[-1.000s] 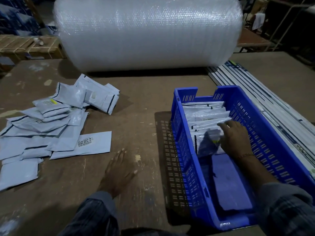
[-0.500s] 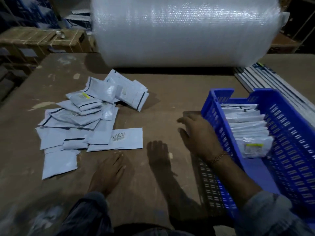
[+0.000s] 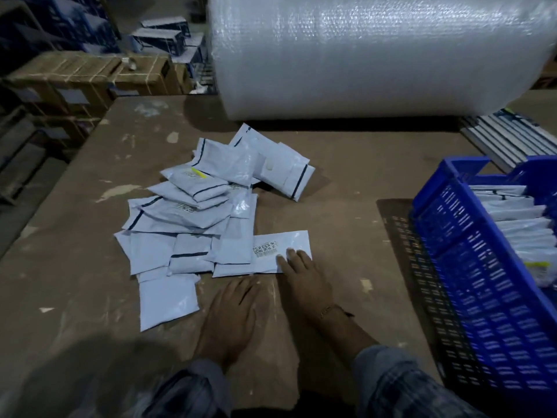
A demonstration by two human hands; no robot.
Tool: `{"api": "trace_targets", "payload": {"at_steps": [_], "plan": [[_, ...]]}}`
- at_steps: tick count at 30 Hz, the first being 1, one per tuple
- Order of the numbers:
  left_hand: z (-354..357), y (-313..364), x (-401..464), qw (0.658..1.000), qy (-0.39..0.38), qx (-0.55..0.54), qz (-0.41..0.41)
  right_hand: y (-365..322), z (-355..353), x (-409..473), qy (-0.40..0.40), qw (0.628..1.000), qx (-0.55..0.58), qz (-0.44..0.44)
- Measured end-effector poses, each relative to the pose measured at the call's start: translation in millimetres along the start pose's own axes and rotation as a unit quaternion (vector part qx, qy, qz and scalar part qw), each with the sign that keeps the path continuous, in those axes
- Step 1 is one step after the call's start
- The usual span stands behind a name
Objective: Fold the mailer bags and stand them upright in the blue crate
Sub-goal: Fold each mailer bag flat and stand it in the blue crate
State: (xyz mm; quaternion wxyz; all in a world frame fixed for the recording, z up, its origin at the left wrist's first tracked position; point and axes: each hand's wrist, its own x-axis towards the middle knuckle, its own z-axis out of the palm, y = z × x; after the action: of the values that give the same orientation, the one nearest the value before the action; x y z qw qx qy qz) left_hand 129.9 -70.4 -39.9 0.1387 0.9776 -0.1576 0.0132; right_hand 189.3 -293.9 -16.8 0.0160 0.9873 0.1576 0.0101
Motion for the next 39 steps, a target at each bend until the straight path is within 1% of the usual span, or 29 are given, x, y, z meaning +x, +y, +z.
{"api": "trace_targets", "payload": {"at_steps": [1,3,4,7,8,9,11,14,17,19,22,24,26,28,29,32,33,37,39], "plan": [[2,-2,-1,1.000,0.008,-0.007,0.005,-5,-2,-1,-0.032,0.999,0.037,0.021],[8,-5,-1,0.999,0.027,-0.028,0.010,-12,-12,-11,-0.049,0.995,0.054,0.067],[10,-5,-2,0.999,0.036,-0.023,0.014,-15,-14,-18,-0.079,0.991,0.053,0.089],[11,-5,-3,0.999,0.038,-0.017,0.022,-26,-26,-40,-0.113,0.978,0.042,0.169],[11,-5,-3,0.998,0.051,-0.015,0.023,-28,-34,-50,-0.102,0.977,0.046,0.182],[12,-6,-3,0.998,0.051,-0.016,0.024,-30,-40,-60,-0.110,0.974,0.062,0.189],[14,-7,-4,0.998,0.051,-0.022,0.020,-27,-50,-72,-0.119,0.972,0.090,0.184],[11,-5,-3,0.999,0.045,-0.018,0.010,-13,-37,-85,-0.078,0.984,0.078,0.143],[9,-5,-2,0.999,0.023,-0.027,0.014,-12,-16,-98,-0.090,0.991,0.056,0.085],[13,-8,-3,0.999,0.023,-0.039,0.019,-18,-14,-102,-0.103,0.989,0.050,0.090],[23,-13,-7,0.996,0.053,-0.072,0.018,-36,-26,-99,-0.078,0.987,0.084,0.110],[23,-12,-11,0.989,0.093,-0.116,0.014,-44,-29,-97,-0.038,0.985,0.125,0.116],[21,-8,-15,0.982,0.124,-0.140,-0.002,-41,-27,-96,0.000,0.982,0.134,0.131],[14,3,-21,0.983,0.106,-0.147,-0.031,-27,-18,-95,0.022,0.980,0.115,0.158],[11,11,-22,0.984,0.099,-0.140,-0.046,-19,-13,-94,0.018,0.980,0.109,0.165],[7,39,-19,0.988,0.086,-0.102,-0.072,-1,9,-96,-0.041,0.983,0.096,0.154],[7,49,-18,0.991,0.073,-0.085,-0.069,-1,12,-98,-0.048,0.981,0.101,0.160],[20,71,-15,1.000,0.002,-0.020,-0.007,-23,3,-113,-0.020,0.970,0.088,0.228],[28,72,-13,1.000,-0.025,0.002,0.001,-23,-3,-114,0.021,0.965,0.078,0.251]]}}
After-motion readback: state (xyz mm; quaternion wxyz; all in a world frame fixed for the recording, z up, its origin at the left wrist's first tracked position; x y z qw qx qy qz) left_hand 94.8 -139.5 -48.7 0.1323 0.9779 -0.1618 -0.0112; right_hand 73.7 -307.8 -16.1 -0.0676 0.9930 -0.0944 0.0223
